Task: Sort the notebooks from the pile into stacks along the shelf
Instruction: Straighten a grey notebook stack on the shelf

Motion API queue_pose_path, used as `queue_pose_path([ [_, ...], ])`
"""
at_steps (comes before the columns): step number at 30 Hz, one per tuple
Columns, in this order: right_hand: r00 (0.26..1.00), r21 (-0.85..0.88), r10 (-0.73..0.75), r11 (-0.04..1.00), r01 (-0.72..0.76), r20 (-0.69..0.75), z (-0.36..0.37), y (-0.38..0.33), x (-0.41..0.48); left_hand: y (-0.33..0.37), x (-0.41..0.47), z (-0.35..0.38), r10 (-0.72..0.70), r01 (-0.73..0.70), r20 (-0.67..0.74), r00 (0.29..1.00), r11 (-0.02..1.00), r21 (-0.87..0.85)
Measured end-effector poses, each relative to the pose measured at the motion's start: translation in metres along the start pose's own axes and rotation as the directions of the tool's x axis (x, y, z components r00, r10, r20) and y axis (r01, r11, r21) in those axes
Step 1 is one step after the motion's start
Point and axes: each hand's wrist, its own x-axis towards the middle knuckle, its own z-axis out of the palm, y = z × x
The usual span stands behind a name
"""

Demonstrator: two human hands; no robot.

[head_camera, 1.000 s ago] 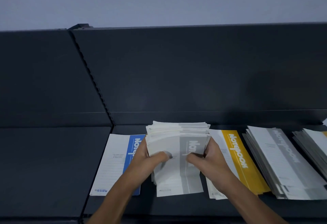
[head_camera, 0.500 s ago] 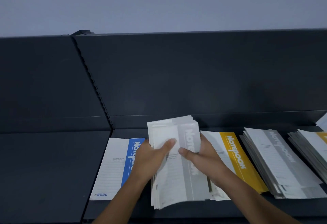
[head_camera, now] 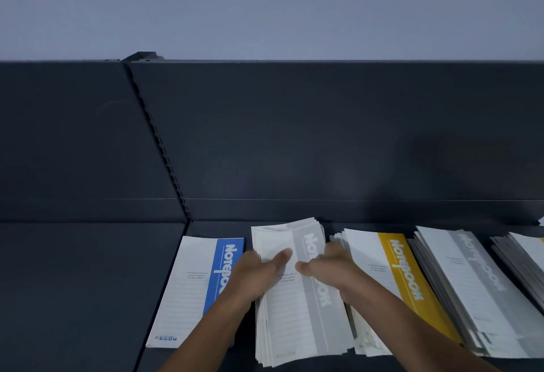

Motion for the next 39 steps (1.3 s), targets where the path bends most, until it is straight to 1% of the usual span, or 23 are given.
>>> queue_pose_path([
  [2, 0.998, -0.018, -0.05, 0.999, 0.05, -0.033, 0.002, 0.001, -0.001, -0.003, -0.003, -0.002, 0.097, -0.098, -0.011, 0.995, 0.992, -0.075],
  [4, 0.99, -0.019, -0.121, 0.993, 0.12, -0.071, 0.004, 0.005, -0.002, -0.008, -0.003, -0.005, 0.211, -0.217, -0.051, 0.976, 0.963, -0.161],
  [6, 0.965, 0.037, -0.229, 0.971, 0.235, -0.125, 0.003, 0.008, -0.013, -0.008, -0.009, -0.01, 0.298, -0.314, -0.104, 0.949, 0.926, -0.211],
  [7, 0.944, 0.094, -0.288, 0.948, 0.305, -0.16, 0.003, 0.008, -0.02, -0.006, -0.015, -0.013, 0.332, -0.356, -0.132, 0.934, 0.904, -0.238],
  [9, 0.886, 0.239, -0.406, 0.859, 0.454, -0.223, 0.002, 0.013, -0.03, -0.001, -0.027, -0.018, 0.397, -0.429, -0.165, 0.903, 0.859, -0.278],
  [11, 0.839, 0.361, -0.477, 0.758, 0.543, -0.262, 0.0, 0.018, -0.037, 0.0, -0.039, -0.021, 0.452, -0.479, -0.16, 0.878, 0.826, -0.297],
  [12, 0.829, 0.405, -0.492, 0.723, 0.56, -0.267, -0.001, 0.021, -0.04, -0.001, -0.043, -0.021, 0.468, -0.497, -0.166, 0.868, 0.811, -0.31],
  [14, 0.833, 0.461, -0.494, 0.696, 0.55, -0.248, -0.002, 0.026, -0.045, -0.006, -0.048, -0.022, 0.482, -0.513, -0.18, 0.858, 0.784, -0.349],
  [16, 0.839, 0.415, -0.502, 0.731, 0.541, -0.21, -0.001, 0.029, -0.053, -0.012, -0.053, -0.023, 0.511, -0.529, -0.151, 0.846, 0.767, -0.364],
  [18, 0.842, 0.325, -0.512, 0.777, 0.538, -0.17, 0.002, 0.031, -0.06, -0.014, -0.058, -0.025, 0.552, -0.547, -0.084, 0.83, 0.772, -0.324],
  [19, 0.846, 0.307, -0.509, 0.789, 0.533, -0.161, 0.004, 0.032, -0.063, -0.015, -0.061, -0.027, 0.571, -0.557, -0.048, 0.82, 0.775, -0.299],
  [23, 0.858, 0.329, -0.489, 0.793, 0.513, -0.157, 0.01, 0.04, -0.07, -0.027, -0.062, -0.032, 0.615, -0.602, 0.062, 0.786, 0.785, -0.148],
  [25, 0.87, 0.319, -0.473, 0.81, 0.492, -0.14, 0.014, 0.045, -0.072, -0.037, -0.059, -0.033, 0.598, -0.598, 0.097, 0.795, 0.801, -0.036],
  [26, 0.87, 0.29, -0.474, 0.82, 0.493, -0.137, 0.015, 0.046, -0.073, -0.04, -0.058, -0.033, 0.591, -0.594, 0.084, 0.802, 0.805, 0.009],
  [29, 0.852, 0.194, -0.492, 0.831, 0.521, -0.178, 0.013, 0.042, -0.073, -0.037, -0.058, -0.033, 0.576, -0.564, -0.067, 0.815, 0.814, 0.137],
  [31, 0.854, 0.186, -0.48, 0.837, 0.514, -0.202, 0.01, 0.036, -0.066, -0.027, -0.054, -0.031, 0.536, -0.515, -0.157, 0.83, 0.843, 0.155],
  [32, 0.867, 0.197, -0.456, 0.848, 0.492, -0.202, 0.008, 0.033, -0.062, -0.022, -0.051, -0.029, 0.504, -0.481, -0.18, 0.845, 0.863, 0.156],
  [35, 0.925, 0.23, -0.328, 0.901, 0.367, -0.19, 0.008, 0.027, -0.052, -0.013, -0.038, -0.024, 0.404, -0.364, -0.15, 0.902, 0.9, 0.239],
  [37, 0.947, 0.177, -0.253, 0.941, 0.288, -0.198, 0.011, 0.026, -0.045, -0.013, -0.029, -0.02, 0.309, -0.269, -0.12, 0.944, 0.926, 0.265],
  [39, 0.957, 0.138, -0.198, 0.963, 0.231, -0.213, 0.014, 0.028, -0.035, -0.016, -0.023, -0.016, 0.237, -0.201, -0.115, 0.965, 0.945, 0.259],
])
